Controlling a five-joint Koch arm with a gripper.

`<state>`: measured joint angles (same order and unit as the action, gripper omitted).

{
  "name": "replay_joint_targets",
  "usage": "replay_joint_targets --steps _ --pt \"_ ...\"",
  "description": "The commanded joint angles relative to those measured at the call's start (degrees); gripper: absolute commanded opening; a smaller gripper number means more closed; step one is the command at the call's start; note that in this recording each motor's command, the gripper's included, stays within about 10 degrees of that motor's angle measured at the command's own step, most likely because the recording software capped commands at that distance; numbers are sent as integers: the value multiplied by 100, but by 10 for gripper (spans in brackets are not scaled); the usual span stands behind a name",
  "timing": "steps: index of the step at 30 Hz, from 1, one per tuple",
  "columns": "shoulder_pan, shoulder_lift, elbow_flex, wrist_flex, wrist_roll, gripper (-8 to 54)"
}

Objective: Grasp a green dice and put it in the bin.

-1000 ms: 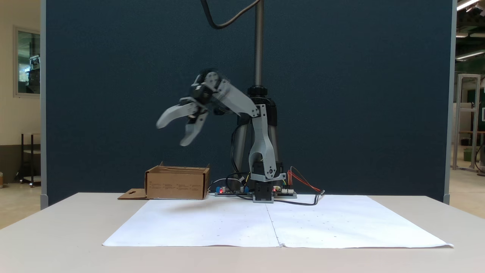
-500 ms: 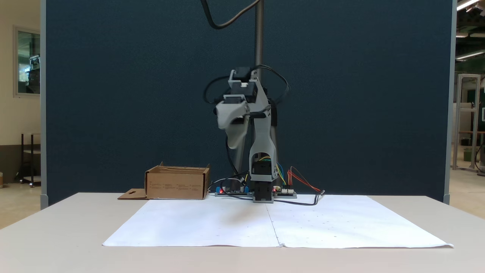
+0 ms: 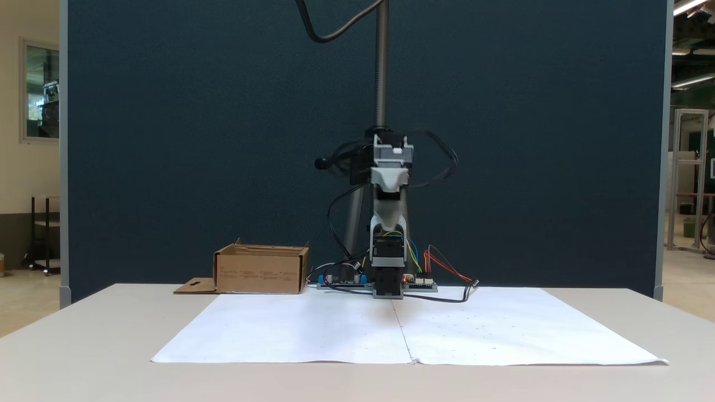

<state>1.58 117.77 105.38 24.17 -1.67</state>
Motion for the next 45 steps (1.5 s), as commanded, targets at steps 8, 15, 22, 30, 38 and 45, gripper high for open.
replay_joint_targets --steps 8,15,22,30,38,45 --pt "-211 1266 932 -2354 -334 439" --pt "-211 1485 2733 -3663 -343 431" --pt "-193 1696 4351 -4858 -369 429" --pt "-132 1811 5801 -6326 -360 430" --pt "-105 1819 7207 -7873 -360 430" --pt "-97 1819 7409 -9095 -369 433"
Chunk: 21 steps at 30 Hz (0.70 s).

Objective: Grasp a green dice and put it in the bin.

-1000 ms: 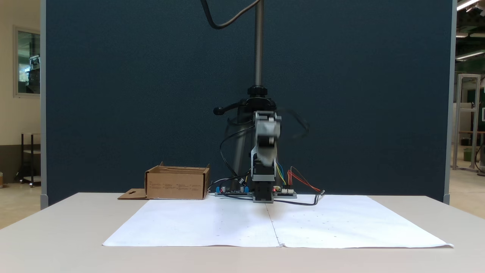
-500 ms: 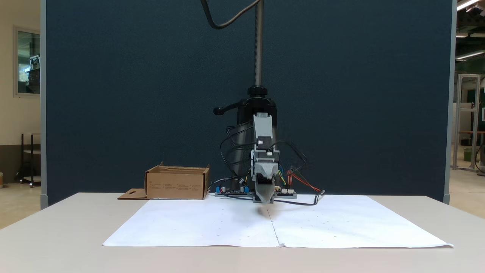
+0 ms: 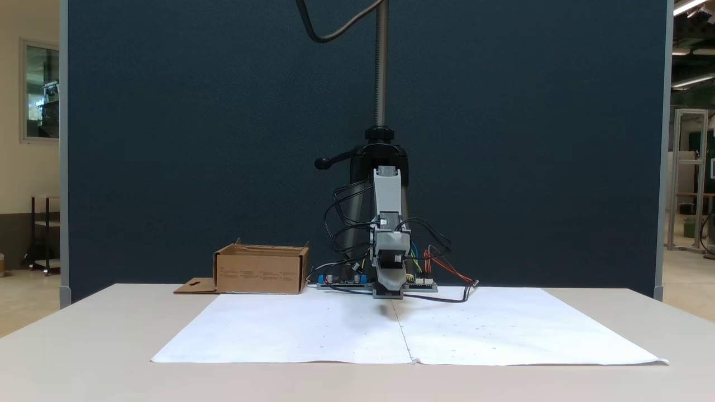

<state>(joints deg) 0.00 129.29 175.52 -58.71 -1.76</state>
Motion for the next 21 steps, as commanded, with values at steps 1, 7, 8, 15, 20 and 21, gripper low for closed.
replay_joint_targets --steps 1,7,8,15,20,21 --pt "62 668 396 -947 -352 434" --pt "79 668 396 -1949 -369 443" --pt "88 659 387 -2125 -369 445" --pt "97 633 387 -3312 -369 449" --pt "123 650 387 -3920 -352 449" --pt "123 650 396 -3937 -343 449"
